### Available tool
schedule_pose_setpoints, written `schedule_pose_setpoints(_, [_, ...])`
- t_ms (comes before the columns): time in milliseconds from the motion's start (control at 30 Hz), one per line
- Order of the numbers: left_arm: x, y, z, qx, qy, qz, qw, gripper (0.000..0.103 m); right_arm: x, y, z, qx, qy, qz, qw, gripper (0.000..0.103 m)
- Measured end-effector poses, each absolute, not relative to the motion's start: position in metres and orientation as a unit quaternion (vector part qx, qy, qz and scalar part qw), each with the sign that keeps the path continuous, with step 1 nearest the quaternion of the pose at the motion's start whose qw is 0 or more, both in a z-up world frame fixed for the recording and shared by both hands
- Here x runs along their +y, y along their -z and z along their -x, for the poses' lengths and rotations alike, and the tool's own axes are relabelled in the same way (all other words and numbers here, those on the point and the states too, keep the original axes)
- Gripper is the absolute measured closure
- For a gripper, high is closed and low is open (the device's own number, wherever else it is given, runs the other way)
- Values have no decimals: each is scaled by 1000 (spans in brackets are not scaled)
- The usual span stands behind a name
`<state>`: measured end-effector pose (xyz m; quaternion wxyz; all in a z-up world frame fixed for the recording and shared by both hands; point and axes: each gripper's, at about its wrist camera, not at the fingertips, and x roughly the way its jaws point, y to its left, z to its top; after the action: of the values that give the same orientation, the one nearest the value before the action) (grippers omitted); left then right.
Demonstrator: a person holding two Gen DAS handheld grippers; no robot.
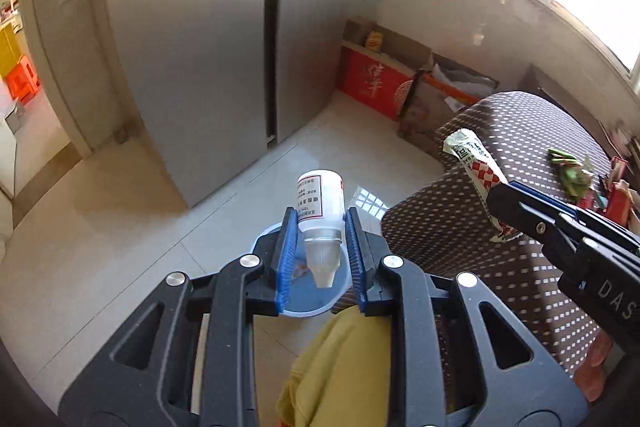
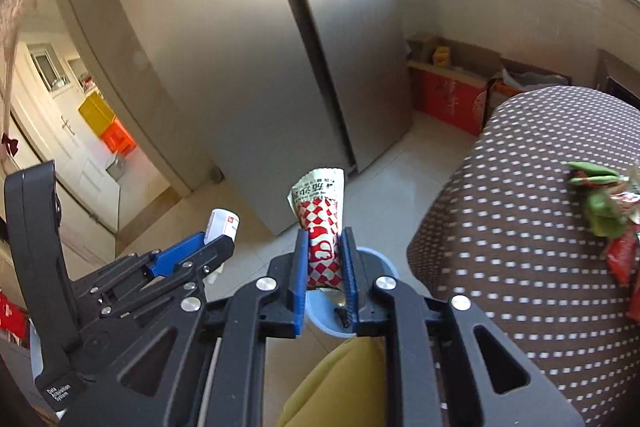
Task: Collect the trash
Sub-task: 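Carry the bottle and wrapper over the blue bucket and release both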
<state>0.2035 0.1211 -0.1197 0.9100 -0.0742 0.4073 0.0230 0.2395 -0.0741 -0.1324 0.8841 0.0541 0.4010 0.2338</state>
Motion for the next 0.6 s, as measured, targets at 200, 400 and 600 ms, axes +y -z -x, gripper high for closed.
schedule_pose_setpoints(200, [142,137,-224,426,-35,85,900,26,-50,145,-247,419,-226,-46,878,87])
schedule_pose_setpoints(400, [160,148,-222,437,-47,90,894,26,-37,156,-257,433,-222,-38,873,87])
schedule_pose_setpoints(600, [185,152,-209,438,-76,103,890,26,-10,167,-274,443,-236,-24,865,85])
